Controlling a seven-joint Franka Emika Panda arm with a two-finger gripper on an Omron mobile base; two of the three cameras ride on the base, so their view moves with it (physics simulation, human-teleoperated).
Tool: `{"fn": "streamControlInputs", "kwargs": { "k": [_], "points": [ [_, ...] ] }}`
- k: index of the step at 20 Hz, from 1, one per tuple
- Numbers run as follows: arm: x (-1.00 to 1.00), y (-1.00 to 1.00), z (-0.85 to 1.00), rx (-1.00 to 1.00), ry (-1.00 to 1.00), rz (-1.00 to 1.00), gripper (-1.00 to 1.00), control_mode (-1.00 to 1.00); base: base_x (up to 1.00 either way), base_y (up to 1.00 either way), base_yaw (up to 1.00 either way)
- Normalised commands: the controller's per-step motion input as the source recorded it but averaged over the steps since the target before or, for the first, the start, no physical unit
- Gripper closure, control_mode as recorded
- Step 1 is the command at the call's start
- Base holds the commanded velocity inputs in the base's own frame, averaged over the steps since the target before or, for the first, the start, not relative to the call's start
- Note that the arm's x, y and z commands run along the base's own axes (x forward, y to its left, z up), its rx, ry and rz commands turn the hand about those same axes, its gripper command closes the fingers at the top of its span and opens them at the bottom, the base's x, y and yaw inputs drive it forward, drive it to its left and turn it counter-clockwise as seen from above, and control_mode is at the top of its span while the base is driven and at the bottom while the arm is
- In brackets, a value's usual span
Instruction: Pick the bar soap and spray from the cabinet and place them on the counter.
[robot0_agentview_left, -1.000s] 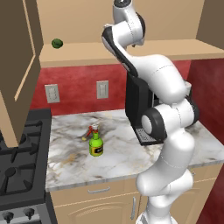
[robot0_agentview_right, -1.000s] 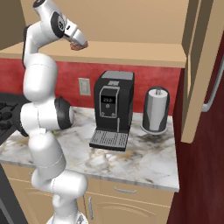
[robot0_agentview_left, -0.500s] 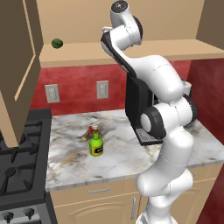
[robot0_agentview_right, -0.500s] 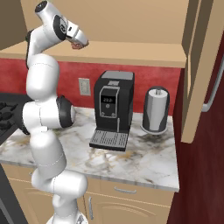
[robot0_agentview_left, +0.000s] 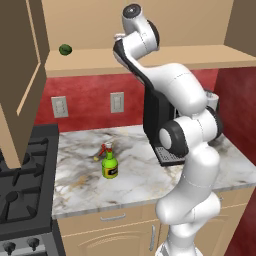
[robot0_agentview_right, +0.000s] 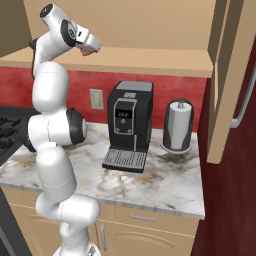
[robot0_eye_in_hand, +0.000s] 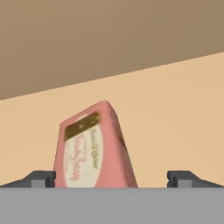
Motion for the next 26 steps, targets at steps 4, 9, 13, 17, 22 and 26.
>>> {"fn": "streamControlInputs", "kwargs": {
  "k": [4,9,13,17,22,26],
  "points": [
    [-0.01,0.01,-0.42,-0.11,0.08,0.02,1.0,-1.0,0.0,0.0,0.0],
    [0.0,0.01,-0.06,-0.03,0.01,0.0,1.0,-1.0,0.0,0.0,0.0],
    [-0.06,0.0,0.03,0.01,-0.01,0.0,1.0,-1.0,0.0,0.0,0.0],
    [-0.36,0.0,0.27,0.04,0.0,0.0,1.0,-1.0,0.0,0.0,0.0],
    [-0.75,0.02,0.26,0.05,0.0,0.01,1.0,-1.0,0.0,0.0,0.0],
    [-0.99,0.0,0.03,0.02,-0.06,0.03,1.0,-1.0,0.0,0.0,0.0]
  ]
}}
